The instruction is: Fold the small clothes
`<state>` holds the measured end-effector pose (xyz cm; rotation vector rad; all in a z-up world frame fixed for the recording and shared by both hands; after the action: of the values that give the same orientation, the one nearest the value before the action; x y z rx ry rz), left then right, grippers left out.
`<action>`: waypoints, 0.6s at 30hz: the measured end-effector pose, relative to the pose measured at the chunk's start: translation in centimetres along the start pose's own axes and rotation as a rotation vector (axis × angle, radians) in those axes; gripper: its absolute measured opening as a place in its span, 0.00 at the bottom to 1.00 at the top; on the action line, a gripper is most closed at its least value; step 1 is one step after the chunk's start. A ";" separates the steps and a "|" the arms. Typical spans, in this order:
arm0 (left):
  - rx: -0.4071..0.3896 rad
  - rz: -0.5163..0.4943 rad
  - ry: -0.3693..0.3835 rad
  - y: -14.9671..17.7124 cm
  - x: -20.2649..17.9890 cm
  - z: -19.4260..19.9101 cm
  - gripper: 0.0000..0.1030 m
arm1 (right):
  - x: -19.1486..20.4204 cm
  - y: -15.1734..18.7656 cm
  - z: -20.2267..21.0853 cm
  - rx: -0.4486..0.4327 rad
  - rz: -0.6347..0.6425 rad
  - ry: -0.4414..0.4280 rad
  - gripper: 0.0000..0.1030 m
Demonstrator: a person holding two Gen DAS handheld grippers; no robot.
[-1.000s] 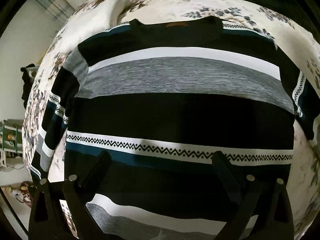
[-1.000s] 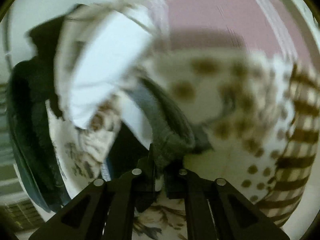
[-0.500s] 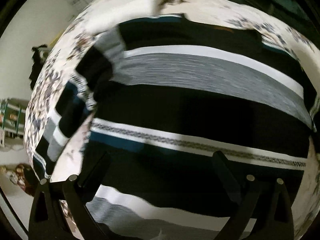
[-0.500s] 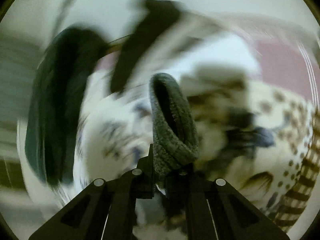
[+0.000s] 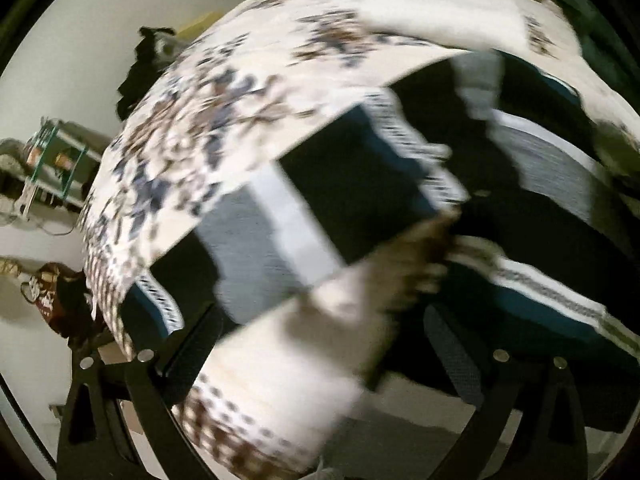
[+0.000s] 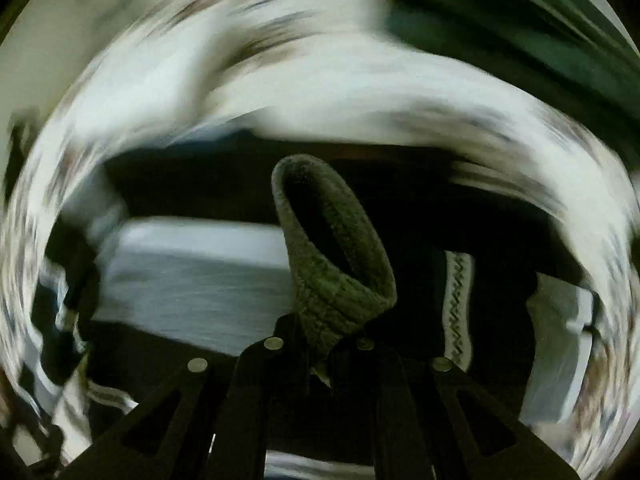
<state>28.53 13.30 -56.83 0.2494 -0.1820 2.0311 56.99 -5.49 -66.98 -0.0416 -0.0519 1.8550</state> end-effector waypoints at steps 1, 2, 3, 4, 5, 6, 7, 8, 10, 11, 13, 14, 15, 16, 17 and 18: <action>0.001 0.009 -0.002 -0.1 1.2 -0.5 1.00 | 3.8 -0.1 -0.5 0.000 0.056 -0.003 0.06; 0.002 0.017 -0.003 -0.2 2.1 -0.9 1.00 | 6.2 -0.4 -0.7 -0.002 0.081 0.006 0.06; 0.005 0.022 -0.002 -0.2 2.8 -1.2 1.00 | 8.8 -0.3 -0.8 -0.008 0.116 0.020 0.06; 0.009 0.028 -0.001 -0.3 3.5 -1.7 1.00 | 10.7 0.0 -1.2 -0.001 0.141 0.024 0.06; 0.014 0.038 -0.001 -0.3 4.3 -2.1 1.00 | 12.2 0.5 -1.4 0.011 0.148 0.035 0.06; 0.019 0.046 0.002 -0.4 4.9 -2.4 1.00 | 12.9 0.9 -2.0 0.028 0.151 0.055 0.06; 0.025 0.057 0.011 -0.5 5.7 -2.7 1.00 | 13.4 1.2 -2.6 0.060 0.157 0.072 0.06; 0.028 0.066 0.018 -0.5 6.3 -2.8 1.00 | 13.4 1.4 -2.8 0.091 0.151 0.066 0.07; 0.034 0.091 0.038 -0.5 8.0 -2.9 1.00 | 12.5 2.7 -2.2 0.136 0.110 -0.014 0.12; 0.041 0.102 0.056 -0.5 8.9 -2.8 1.00 | 12.1 3.0 -1.4 0.158 0.089 -0.074 0.26; 0.056 0.135 0.091 -0.2 10.8 -2.4 1.00 | 10.6 4.4 0.1 0.174 0.017 -0.181 0.54; 0.065 0.152 0.113 0.0 11.8 -2.3 1.00 | 9.4 5.8 1.3 0.173 -0.036 -0.250 0.63; 0.076 0.177 0.152 0.3 13.1 -2.1 1.00 | 8.3 6.9 2.0 0.176 -0.079 -0.288 0.63; 0.085 0.209 0.186 0.7 14.7 -2.1 1.00 | 7.0 8.1 2.6 0.183 -0.127 -0.311 0.63; 0.089 0.233 0.205 1.0 15.8 -2.1 1.00 | 5.7 8.8 2.8 0.191 -0.167 -0.321 0.64; 0.102 0.263 0.232 1.4 17.2 -2.5 1.00 | 4.5 10.1 3.1 0.196 -0.211 -0.331 0.64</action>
<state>19.40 28.07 -54.84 0.0527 0.0367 2.3146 45.89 -4.00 -64.42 0.3933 -0.1004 1.6320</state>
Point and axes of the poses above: each gripper's, at about its wrist camera, not at the fingertips, and z roughly against the way its jaws point, x to its left, y to its underside, the point moved 4 cm from there along -z, roughly the way its jaws point, and after that the axes turned 15 degrees about x, right-handed, at the moved point
